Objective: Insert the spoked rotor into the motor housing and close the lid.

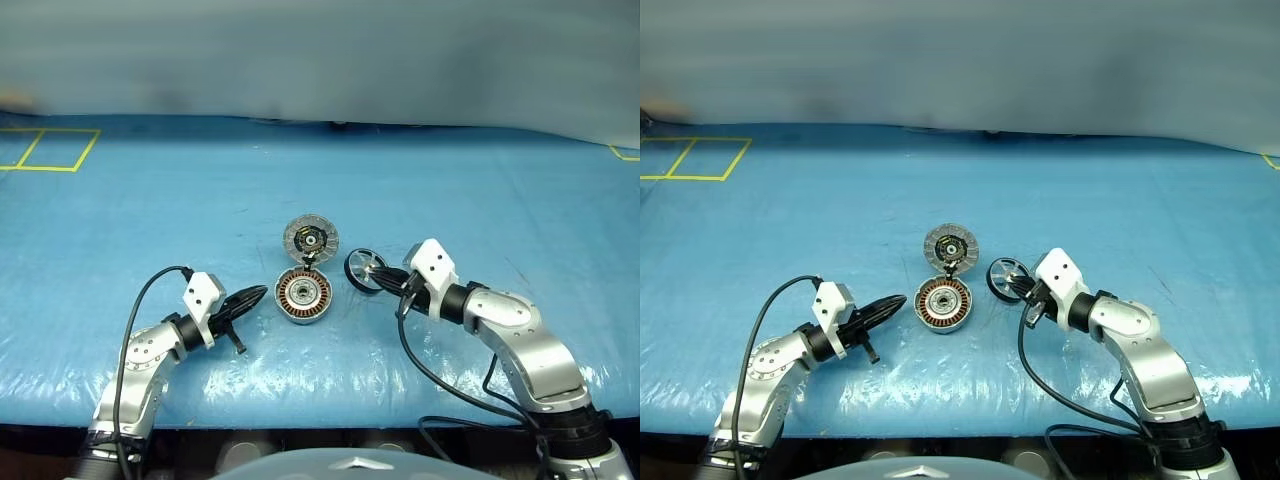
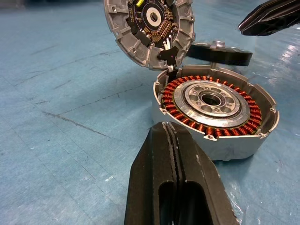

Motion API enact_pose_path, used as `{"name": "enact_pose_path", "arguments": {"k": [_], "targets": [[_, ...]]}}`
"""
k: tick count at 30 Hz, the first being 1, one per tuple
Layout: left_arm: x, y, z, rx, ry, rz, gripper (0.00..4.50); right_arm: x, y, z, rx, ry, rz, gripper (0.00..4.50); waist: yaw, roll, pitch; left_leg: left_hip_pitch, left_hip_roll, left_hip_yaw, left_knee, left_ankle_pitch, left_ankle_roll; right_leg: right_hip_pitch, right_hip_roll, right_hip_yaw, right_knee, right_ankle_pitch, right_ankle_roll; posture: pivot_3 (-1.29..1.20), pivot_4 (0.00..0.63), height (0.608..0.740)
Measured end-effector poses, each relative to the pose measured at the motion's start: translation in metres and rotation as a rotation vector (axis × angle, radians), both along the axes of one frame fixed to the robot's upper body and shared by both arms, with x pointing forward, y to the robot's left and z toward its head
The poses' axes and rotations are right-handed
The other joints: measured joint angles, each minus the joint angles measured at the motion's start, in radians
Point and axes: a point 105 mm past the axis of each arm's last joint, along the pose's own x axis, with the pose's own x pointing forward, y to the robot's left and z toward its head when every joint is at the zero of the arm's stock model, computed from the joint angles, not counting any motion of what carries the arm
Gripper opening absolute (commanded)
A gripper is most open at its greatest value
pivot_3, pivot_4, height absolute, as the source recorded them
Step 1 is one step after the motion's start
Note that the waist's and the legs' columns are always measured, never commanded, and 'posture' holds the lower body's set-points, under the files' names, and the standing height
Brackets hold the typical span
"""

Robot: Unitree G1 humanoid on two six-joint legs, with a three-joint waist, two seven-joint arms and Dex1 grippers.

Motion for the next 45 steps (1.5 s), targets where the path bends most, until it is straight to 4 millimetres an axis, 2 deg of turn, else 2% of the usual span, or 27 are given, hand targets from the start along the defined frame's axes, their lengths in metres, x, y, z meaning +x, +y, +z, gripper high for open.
{"name": "enact_pose_path", "arguments": {"k": [9,12,15,27,30,34,40,45], "targets": [[0.0,0.002,-0.004,0.002,0.014,0.007,0.0,0.005,-0.009,-0.007,-0.103,-0.007,-0.035,0.33,0.0,0.0,0.0,0.0,0.0,0.0,0.0,0.0,0.0,-0.001,0.0,0.0,0.0,0.0,0.0,0.0,0.15,0.74],[0.0,0.002,-0.004,0.002,0.014,0.008,0.0,0.007,-0.015,-0.019,-0.14,0.036,-0.065,0.89,0.0,0.0,0.0,0.0,0.0,0.0,0.0,0.0,0.0,-0.001,0.0,0.0,0.0,0.0,0.0,0.0,0.15,0.74],[0.0,0.002,-0.004,0.002,0.014,0.01,0.0,0.007,-0.014,-0.021,-0.135,0.042,-0.064,1.86,0.0,0.0,0.0,0.0,0.0,0.0,0.0,0.0,0.0,-0.001,0.0,0.0,0.0,0.0,0.0,0.0,0.15,0.74],[0.001,0.004,-0.006,0.02,0.015,0.029,0.0,0.006,-0.007,-0.033,-0.13,0.087,-0.062,1.86,-0.001,0.0,0.0,0.0,0.0,0.0,0.0,0.0,0.0,-0.001,0.0,0.0,0.0,0.0,0.0,0.0,0.15,0.74],[0.001,0.004,-0.007,0.025,0.017,0.03,0.0,0.006,-0.006,-0.034,-0.122,0.095,-0.068,1.27,-0.001,0.0,0.0,0.0,0.0,0.0,0.0,0.0,0.0,-0.001,0.0,0.0,0.0,0.0,0.0,0.0,0.15,0.74],[0.001,0.004,-0.007,0.026,0.016,0.03,0.0,0.007,-0.006,-0.037,-0.12,0.106,-0.09,0.02,-0.001,0.0,0.0,0.0,0.0,0.0,0.0,0.0,0.0,-0.001,0.0,0.0,0.0,0.0,0.0,0.0,0.15,0.74],[0.001,0.004,-0.007,0.026,0.017,0.03,0.0,0.004,-0.01,-0.037,-0.107,0.11,-0.108,0.02,0.003,0.0,0.0,0.0,0.0,0.0,0.0,0.0,0.0,0.0,0.0,0.0,0.0,0.0,0.0,0.0,0.15,0.74],[0.002,0.005,-0.008,0.025,0.023,0.032,0.0,-0.008,-0.02,-0.03,-0.011,0.137,-0.093,0.02,0.005,0.0,0.0,0.0,0.0,0.0,0.0,-0.001,0.001,0.0,0.0,0.0,-0.001,0.0,0.0,0.0,0.15,0.74]]}}
